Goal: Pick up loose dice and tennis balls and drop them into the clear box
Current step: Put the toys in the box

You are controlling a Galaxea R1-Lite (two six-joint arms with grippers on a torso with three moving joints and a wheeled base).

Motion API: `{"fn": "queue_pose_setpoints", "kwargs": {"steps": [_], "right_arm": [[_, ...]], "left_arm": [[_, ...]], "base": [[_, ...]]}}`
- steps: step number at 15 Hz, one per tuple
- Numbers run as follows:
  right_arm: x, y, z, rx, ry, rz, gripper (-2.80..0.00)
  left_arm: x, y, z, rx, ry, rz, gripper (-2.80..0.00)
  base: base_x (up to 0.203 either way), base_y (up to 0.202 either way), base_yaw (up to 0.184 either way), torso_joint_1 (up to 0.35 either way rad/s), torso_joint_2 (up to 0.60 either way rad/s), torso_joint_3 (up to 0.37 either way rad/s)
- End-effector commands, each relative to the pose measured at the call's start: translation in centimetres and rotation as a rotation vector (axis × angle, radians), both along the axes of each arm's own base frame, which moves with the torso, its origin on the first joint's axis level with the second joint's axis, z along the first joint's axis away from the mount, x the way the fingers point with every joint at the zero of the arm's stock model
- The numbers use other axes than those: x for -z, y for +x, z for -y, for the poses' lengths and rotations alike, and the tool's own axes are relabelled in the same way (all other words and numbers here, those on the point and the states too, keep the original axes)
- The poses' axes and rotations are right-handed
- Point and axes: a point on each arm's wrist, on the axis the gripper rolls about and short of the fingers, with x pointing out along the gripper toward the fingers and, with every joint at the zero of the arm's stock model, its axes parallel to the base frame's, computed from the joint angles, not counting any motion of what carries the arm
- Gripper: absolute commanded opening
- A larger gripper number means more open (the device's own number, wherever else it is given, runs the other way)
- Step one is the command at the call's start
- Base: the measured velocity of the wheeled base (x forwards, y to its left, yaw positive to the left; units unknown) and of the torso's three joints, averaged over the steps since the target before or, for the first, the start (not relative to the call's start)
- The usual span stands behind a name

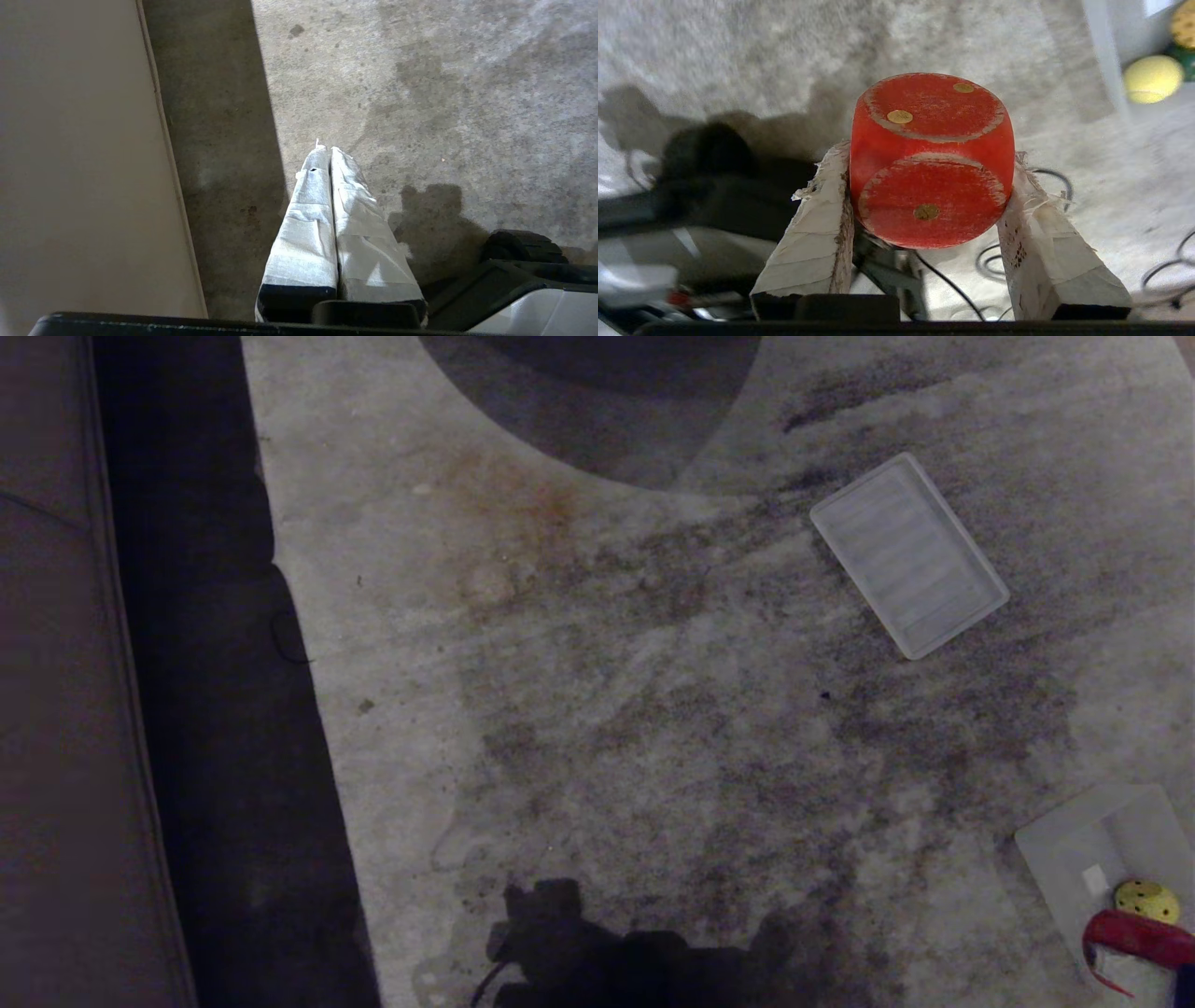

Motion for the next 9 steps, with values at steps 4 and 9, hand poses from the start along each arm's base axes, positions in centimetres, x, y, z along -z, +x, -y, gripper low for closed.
{"fn": "queue_pose_setpoints", "kwargs": {"steps": [4,9], "right_arm": [[3.2,-6.6,0.4,-0.003,-0.059,0.161,-2.80],[5.2,-9.1,0.3,-0.064,-0.087,0.345,-2.80]], "left_arm": [[0.0,0.0,0.0,0.000,0.000,-0.003,-2.80],[0.0,0.0,0.0,0.000,0.000,-0.003,-2.80]], "base": [[0.000,0.000,0.000,0.000,0.00,0.000],[0.000,0.000,0.000,0.000,0.00,0.000]]}}
